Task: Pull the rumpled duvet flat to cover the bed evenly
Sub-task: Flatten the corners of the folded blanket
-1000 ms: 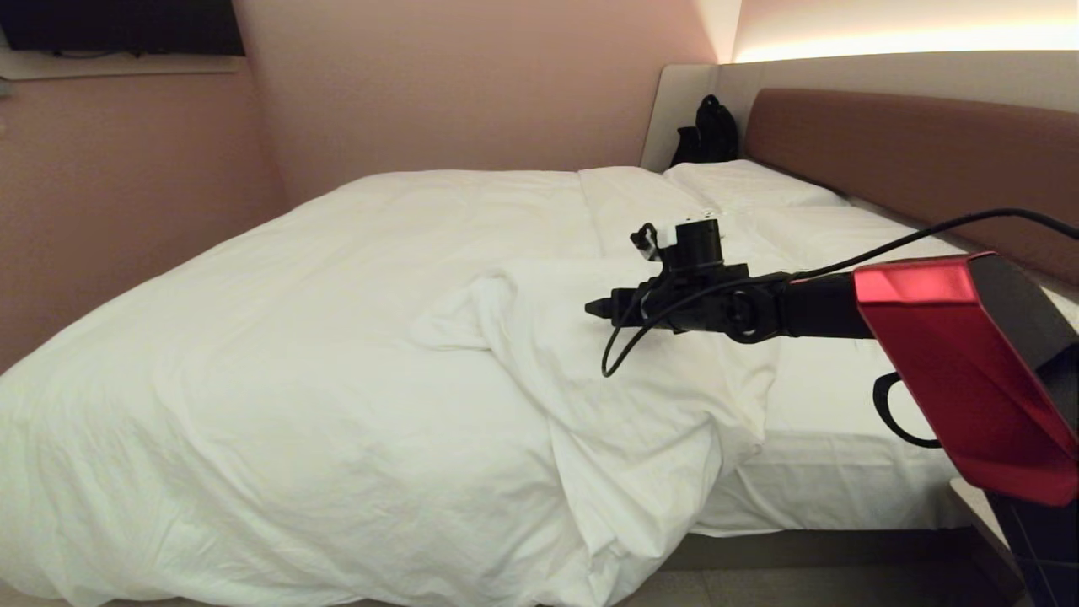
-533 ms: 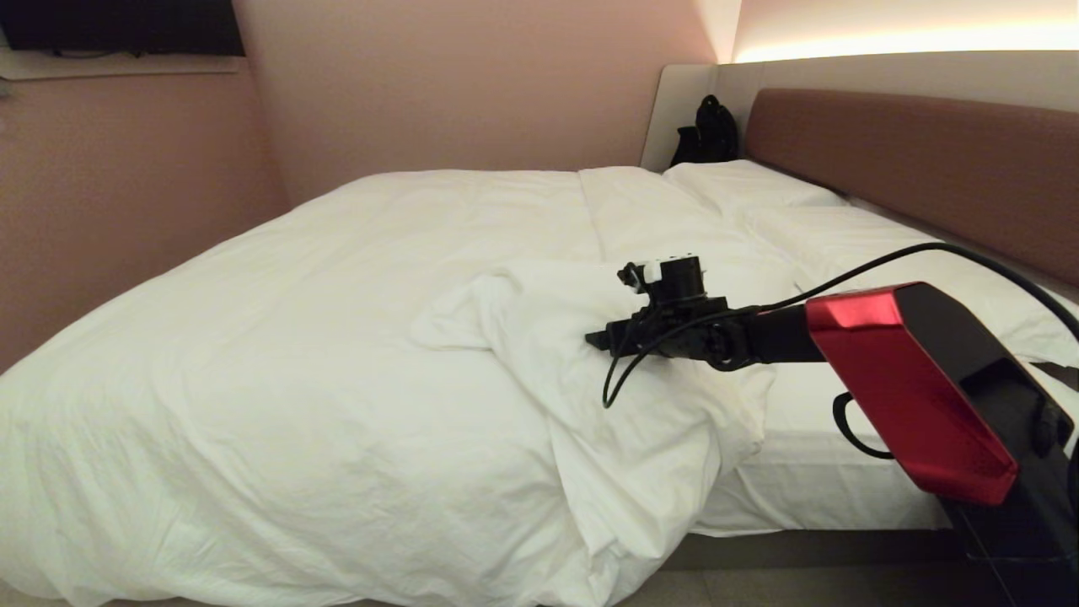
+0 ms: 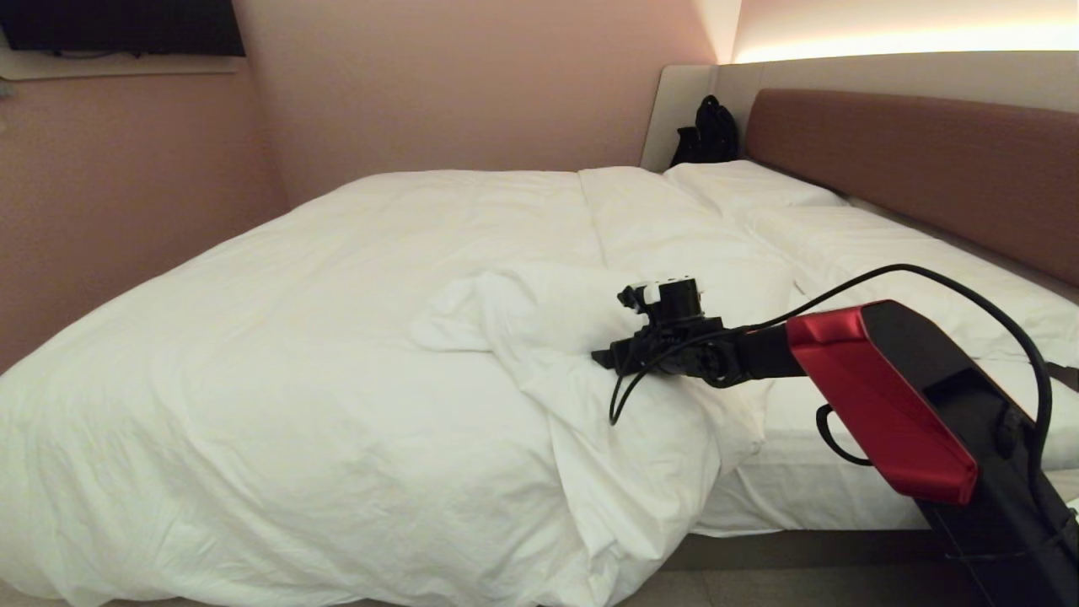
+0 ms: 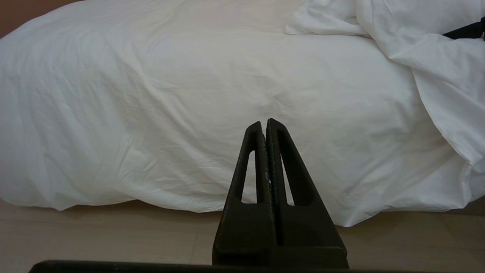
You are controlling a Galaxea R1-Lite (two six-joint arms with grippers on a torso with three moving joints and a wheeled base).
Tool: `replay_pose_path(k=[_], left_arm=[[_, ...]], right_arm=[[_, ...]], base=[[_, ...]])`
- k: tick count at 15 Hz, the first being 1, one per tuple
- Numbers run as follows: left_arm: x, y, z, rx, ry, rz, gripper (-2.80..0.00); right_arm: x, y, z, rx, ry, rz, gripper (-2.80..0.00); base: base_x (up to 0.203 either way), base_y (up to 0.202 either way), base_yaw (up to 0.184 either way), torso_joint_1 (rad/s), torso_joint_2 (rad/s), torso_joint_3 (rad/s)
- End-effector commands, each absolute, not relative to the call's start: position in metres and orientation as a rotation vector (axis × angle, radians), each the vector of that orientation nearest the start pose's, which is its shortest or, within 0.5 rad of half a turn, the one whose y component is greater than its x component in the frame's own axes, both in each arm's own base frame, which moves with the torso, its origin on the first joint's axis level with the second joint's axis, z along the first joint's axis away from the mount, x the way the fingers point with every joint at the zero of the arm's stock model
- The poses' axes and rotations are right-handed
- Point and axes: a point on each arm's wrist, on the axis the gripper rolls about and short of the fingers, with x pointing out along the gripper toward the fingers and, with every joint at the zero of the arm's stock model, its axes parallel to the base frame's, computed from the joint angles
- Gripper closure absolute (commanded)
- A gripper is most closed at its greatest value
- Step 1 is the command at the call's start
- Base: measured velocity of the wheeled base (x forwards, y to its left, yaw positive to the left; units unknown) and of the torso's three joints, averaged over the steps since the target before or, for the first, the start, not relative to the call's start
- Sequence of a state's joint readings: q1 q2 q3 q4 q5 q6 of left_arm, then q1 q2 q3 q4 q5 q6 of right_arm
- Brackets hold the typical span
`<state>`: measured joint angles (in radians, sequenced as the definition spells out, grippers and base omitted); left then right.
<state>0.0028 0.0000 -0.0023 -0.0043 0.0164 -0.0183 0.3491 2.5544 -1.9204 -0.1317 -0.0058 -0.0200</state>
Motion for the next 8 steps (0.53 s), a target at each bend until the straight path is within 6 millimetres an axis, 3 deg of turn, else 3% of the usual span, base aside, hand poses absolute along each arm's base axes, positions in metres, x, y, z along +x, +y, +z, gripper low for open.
replay_pose_path(k=[1,2,3,8], left_arm=[[-0.023,0.0003,0.0768,-0.018,-0.008,0.02,0.0],[-0.023,0.0003,0.0767,-0.02,-0.008,0.02,0.0],[-0.023,0.0003,0.0768,-0.02,-0.008,0.02,0.0],[-0.0229,0.0003,0.0764,-0.02,-0.006,0.02,0.0]], right_arm=[[0.4939,0.1801,0.0686,-0.11,0.505,0.343,-2.8],[0.4939,0.1799,0.0694,-0.11,0.504,0.342,-2.8],[0.4942,0.1793,0.0696,-0.109,0.502,0.341,0.0],[0.4953,0.1797,0.0708,-0.104,0.481,0.343,0.0]], base=[[0.0,0.0,0.0,0.0,0.0,0.0],[0.0,0.0,0.0,0.0,0.0,0.0],[0.0,0.0,0.0,0.0,0.0,0.0],[0.0,0.0,0.0,0.0,0.0,0.0]])
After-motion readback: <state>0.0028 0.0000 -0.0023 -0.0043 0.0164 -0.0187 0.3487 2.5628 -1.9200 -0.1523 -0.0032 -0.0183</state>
